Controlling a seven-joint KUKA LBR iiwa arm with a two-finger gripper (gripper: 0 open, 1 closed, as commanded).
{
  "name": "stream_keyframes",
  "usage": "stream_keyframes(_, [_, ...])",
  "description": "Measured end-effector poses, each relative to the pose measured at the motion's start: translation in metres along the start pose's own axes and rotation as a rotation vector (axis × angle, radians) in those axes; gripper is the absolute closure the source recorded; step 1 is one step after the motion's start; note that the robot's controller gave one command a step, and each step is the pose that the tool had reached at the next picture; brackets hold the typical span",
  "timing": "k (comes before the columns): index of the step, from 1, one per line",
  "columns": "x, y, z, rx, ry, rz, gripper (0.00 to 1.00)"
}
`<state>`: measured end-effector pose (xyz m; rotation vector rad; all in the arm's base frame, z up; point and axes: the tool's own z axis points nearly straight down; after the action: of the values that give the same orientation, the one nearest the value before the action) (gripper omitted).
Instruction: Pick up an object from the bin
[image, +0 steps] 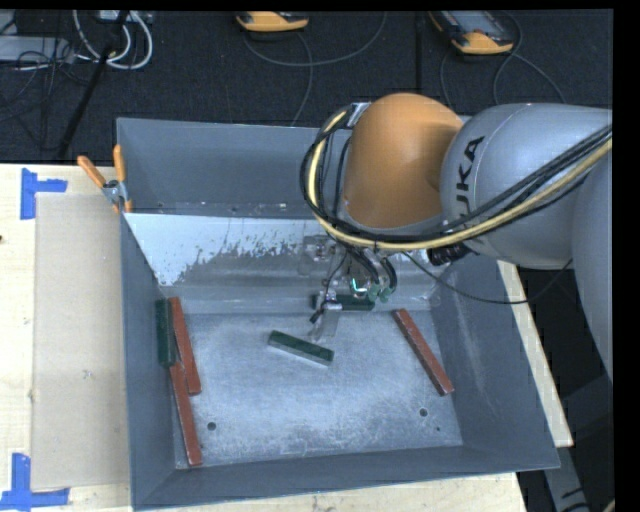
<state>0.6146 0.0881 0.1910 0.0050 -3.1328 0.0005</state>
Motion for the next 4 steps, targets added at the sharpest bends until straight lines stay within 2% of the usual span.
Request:
stream_keyframes(1, [0.038,-0.036,0.126,0.001,0.001,0.195,0.00])
stream_keyframes(2, [0.035,-0.036,0.121,-0.002,-0.008,0.197,1.00])
stream_keyframes(3, [0.041,0.031,-0.029,-0.006,-0.017,0.242,1.00])
stream_keyframes(4, [0.046,0.055,0.034,-0.003,-0.009,0.284,1.00])
